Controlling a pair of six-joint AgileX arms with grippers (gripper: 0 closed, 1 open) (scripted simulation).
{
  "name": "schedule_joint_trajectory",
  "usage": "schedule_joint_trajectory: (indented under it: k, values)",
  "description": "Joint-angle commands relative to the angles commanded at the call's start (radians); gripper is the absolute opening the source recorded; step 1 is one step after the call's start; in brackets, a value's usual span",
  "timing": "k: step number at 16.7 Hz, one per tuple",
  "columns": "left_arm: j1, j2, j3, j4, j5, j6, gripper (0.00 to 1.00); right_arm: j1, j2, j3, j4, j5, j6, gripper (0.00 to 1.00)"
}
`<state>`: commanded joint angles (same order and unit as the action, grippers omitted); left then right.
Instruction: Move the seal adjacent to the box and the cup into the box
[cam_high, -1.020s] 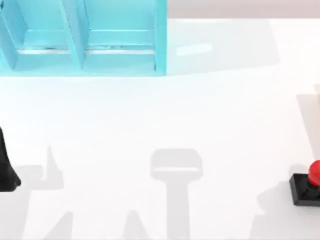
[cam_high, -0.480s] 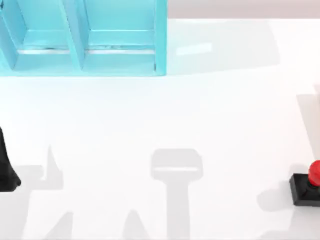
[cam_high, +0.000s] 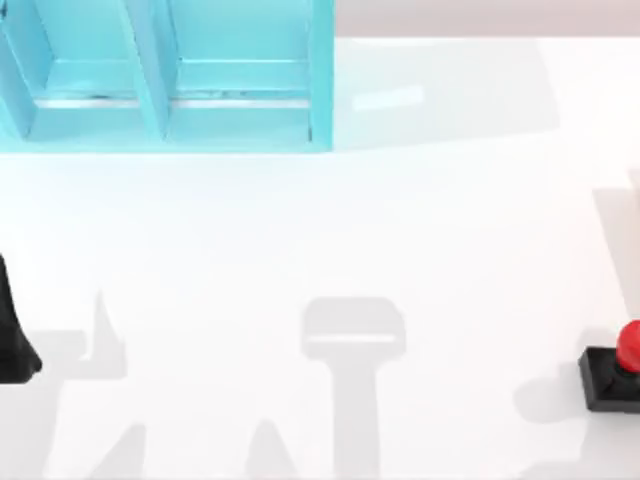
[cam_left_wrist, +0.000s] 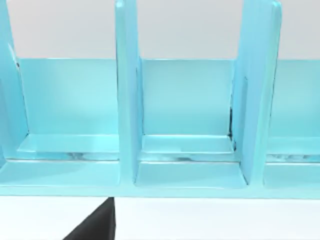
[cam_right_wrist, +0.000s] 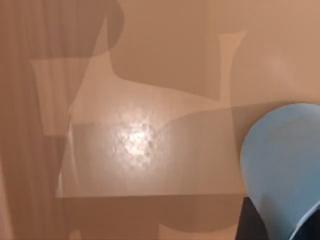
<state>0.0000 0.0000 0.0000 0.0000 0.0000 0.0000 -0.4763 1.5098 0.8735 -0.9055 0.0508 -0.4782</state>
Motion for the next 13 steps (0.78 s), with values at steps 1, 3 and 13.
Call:
schedule_joint_trajectory:
  k: [1,3,13]
  values:
    - [0.000,0.000,0.000,0.000,0.000,0.000,1.00,0.000,0.000,0.000,0.000,0.000,0.000,0.53]
    - [0.000,0.000,0.000,0.000,0.000,0.000,1.00,0.000,0.000,0.000,0.000,0.000,0.000,0.68]
    - [0.000,0.000,0.000,0.000,0.000,0.000,1.00,0.000,0.000,0.000,0.000,0.000,0.000,1.00]
